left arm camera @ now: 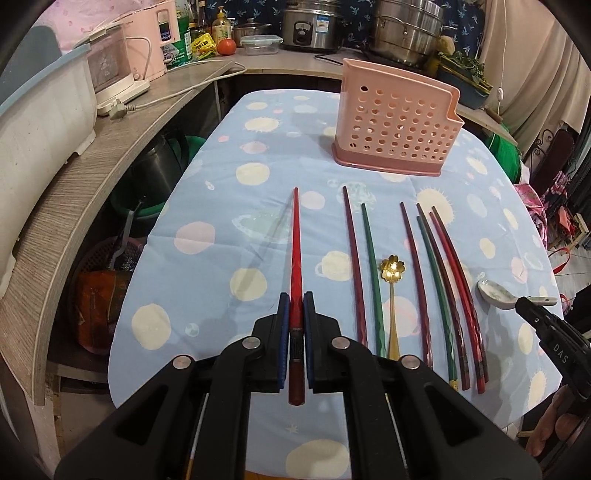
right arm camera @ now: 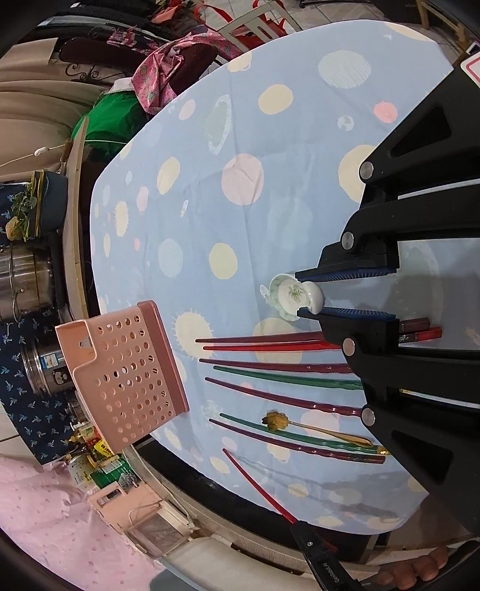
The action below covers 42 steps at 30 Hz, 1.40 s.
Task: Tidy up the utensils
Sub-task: 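Lift the red chopstick with left gripper while right gripper lifts the spoon, then lower chopstick into pink basket and open left gripper while right releases spoon there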
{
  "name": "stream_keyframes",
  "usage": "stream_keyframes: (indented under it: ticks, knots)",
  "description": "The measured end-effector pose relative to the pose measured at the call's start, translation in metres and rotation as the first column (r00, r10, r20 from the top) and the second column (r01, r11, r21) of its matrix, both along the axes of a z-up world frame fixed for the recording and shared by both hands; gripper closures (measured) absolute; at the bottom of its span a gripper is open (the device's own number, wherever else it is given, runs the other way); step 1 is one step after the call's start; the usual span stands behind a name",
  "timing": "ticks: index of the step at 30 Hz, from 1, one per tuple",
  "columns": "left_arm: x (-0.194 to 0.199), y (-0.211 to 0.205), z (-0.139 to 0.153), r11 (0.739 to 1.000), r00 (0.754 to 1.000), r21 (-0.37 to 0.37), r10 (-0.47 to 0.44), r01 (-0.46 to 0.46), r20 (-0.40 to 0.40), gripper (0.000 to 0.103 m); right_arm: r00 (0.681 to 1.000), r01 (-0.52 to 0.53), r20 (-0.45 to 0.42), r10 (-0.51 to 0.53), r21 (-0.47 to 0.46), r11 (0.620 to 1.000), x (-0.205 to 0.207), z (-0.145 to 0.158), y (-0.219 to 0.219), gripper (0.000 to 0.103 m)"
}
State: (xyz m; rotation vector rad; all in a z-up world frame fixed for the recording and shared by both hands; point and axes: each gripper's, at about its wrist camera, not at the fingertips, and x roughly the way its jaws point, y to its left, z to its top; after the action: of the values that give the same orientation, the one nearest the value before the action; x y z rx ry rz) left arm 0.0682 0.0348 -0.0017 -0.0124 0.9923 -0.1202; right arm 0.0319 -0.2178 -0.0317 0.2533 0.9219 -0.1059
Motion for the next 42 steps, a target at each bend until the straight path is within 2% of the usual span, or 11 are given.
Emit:
stream_keyframes:
  ticks: [10,17,24,35,38,42]
  knots:
    - [0.01,-0.002,0.031,1.0,0.998,-0.021,-0.011,0.012,0.065,0.096,0.998,-0.021,0.063,0.02,0.003,1.0,0.008,0.026,0.002,0.09]
    - [0.029,-0.001,0.073,0.999,0.989,-0.042,-0.004,0.011,0.147,0.096,0.992,-0.036,0.125,0.035,0.002,0.999,0.028,0.053,-0.001,0.091]
    - [0.061,-0.004,0.129,0.998,0.966,-0.058,0.001,0.015,0.26,0.096,0.978,-0.053,0.203,0.049,0.012,0.999,0.07,0.085,-0.005,0.091]
    - [0.117,-0.029,0.214,0.994,0.907,-0.094,-0.015,0.06,0.422,0.096,0.951,-0.04,0.305,0.042,-0.015,0.999,0.153,0.136,-0.017,0.091]
    - [0.132,-0.042,0.22,0.992,0.9,-0.102,-0.026,0.078,0.435,0.096,0.954,-0.041,0.296,0.04,-0.001,0.999,0.18,0.136,-0.02,0.091]
    - [0.153,-0.052,0.211,0.987,0.915,-0.129,-0.033,0.092,0.403,0.096,0.964,-0.049,0.262,0.043,0.015,0.999,0.204,0.124,-0.02,0.091]
